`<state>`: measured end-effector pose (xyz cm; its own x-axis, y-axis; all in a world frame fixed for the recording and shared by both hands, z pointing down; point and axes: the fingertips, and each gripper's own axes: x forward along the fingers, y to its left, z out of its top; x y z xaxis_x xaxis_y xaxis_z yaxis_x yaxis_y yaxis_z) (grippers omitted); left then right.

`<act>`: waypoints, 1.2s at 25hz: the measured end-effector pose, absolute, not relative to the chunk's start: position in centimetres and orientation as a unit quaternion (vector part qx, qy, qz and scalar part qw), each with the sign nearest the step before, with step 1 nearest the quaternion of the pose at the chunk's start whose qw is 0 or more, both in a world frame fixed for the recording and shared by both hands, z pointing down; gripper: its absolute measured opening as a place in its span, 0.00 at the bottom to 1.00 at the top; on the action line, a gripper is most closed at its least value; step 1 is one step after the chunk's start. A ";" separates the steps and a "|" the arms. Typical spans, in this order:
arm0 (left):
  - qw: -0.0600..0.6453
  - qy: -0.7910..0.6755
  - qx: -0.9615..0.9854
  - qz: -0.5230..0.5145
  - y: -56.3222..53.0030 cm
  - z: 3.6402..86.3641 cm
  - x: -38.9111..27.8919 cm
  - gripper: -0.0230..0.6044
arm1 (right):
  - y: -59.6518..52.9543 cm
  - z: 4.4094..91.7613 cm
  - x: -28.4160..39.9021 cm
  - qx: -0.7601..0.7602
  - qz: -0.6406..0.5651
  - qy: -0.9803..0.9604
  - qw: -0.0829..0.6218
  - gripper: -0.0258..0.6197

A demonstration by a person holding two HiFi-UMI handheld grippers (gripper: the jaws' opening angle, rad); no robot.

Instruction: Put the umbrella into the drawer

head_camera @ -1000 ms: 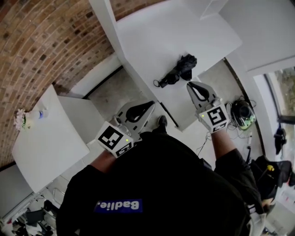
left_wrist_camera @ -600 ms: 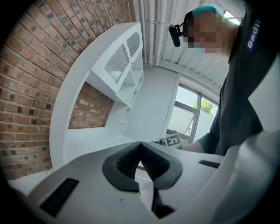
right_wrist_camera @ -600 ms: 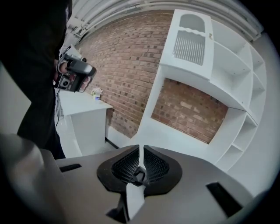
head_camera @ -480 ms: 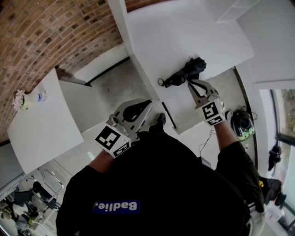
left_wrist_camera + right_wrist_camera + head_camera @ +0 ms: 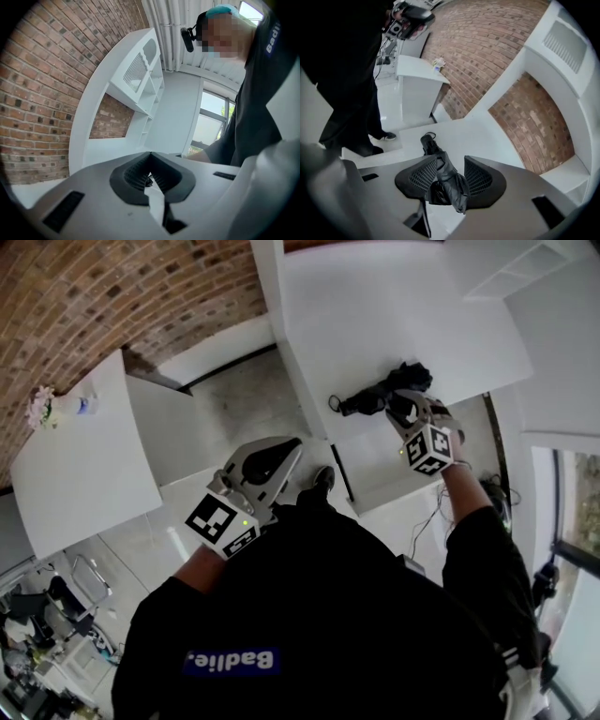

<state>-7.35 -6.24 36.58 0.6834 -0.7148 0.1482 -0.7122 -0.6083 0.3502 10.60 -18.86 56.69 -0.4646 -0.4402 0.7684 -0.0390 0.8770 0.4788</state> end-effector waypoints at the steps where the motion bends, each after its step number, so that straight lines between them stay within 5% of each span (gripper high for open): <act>1: 0.194 -0.405 0.894 -0.003 -6.2 36.7 -7.6 0.04 | -19.1 57.7 10.9 0.124 -0.214 -0.821 0.515 0.36; 17: 0.196 -0.477 0.857 0.007 -5.0 37.3 -9.9 0.04 | -22.9 66.8 12.7 -0.121 -0.280 -0.698 0.648 0.49; 30: 0.206 -0.499 0.841 0.012 -3.8 37.7 -10.4 0.04 | -23.1 70.2 13.0 -0.217 -0.207 -0.660 0.688 0.51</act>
<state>-10.41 -3.78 37.68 0.5009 -0.8355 0.2259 -0.8454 -0.4163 0.3346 12.97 -23.07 70.20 0.0416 0.0015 0.9991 0.5721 0.8198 -0.0250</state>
